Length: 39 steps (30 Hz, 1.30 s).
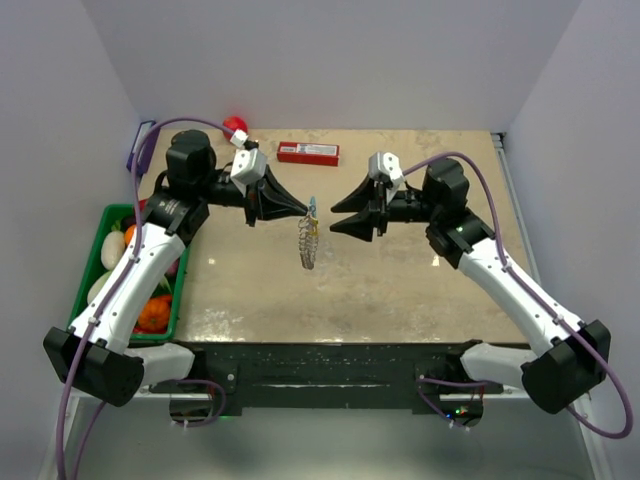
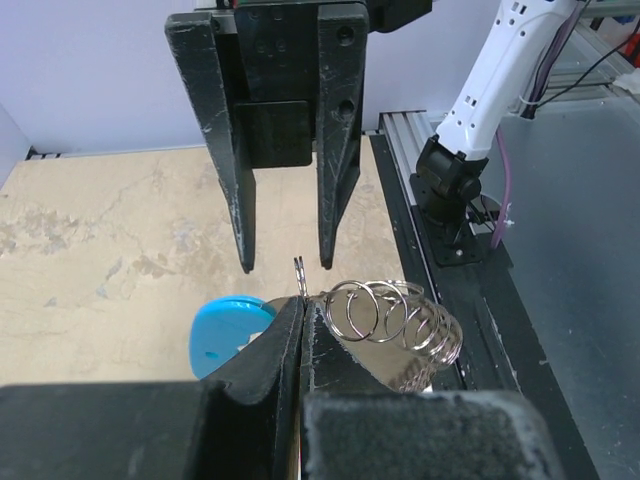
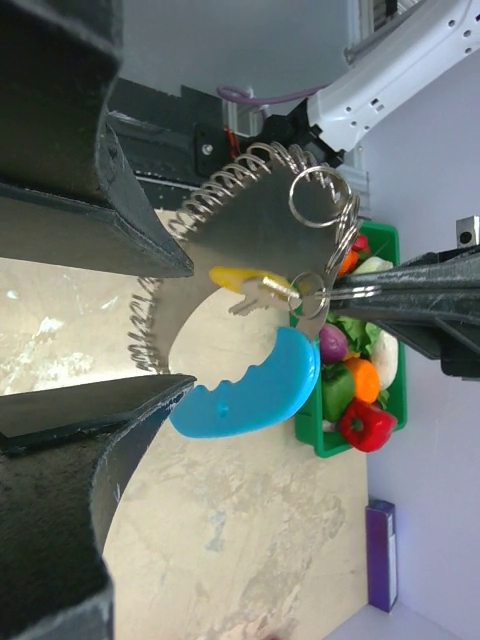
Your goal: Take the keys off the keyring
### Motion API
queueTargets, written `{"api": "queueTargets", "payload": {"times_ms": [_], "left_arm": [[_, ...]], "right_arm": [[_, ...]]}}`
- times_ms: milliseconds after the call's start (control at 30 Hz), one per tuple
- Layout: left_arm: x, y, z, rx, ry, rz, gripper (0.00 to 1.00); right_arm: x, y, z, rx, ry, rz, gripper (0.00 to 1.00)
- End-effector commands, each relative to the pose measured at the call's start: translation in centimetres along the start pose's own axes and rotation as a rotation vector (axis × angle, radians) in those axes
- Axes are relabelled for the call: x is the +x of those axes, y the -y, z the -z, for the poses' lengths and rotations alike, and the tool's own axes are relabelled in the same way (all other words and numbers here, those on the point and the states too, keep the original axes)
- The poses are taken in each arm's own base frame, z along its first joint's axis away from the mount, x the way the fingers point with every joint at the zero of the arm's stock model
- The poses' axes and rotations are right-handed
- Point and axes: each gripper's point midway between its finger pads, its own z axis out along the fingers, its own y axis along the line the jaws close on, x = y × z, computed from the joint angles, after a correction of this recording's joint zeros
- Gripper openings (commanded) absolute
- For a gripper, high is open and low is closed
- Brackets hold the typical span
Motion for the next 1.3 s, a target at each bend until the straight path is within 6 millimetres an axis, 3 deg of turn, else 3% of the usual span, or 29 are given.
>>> {"api": "queueTargets", "payload": {"times_ms": [0,367,867,1033,1167,1267], "left_arm": [[-1.5,0.1,0.5,-0.019,0.024,-0.059,0.0],[-1.5,0.1,0.4,-0.011,0.029,-0.047,0.0],[-1.3,-0.1,0.4,-0.009,0.03,-0.044,0.0],[-1.3,-0.2,0.3,-0.008,0.031,-0.038,0.0],[-1.3,-0.3,0.3,-0.011,0.032,-0.036,0.0],[-1.2,-0.4,0.3,-0.014,0.031,-0.036,0.0]], "right_arm": [[-1.8,-0.7,-0.7,0.013,0.056,0.039,0.47],[-2.2,0.5,-2.0,0.038,0.067,0.004,0.45],[-3.1,-1.0,-3.2,-0.057,0.085,-0.014,0.4],[-3.1,-0.6,-3.6,-0.053,0.082,-0.021,0.38],[-3.3,-0.7,-4.0,-0.068,0.083,-0.024,0.3],[-3.4,-0.8,-4.0,-0.073,0.079,-0.021,0.14]]}}
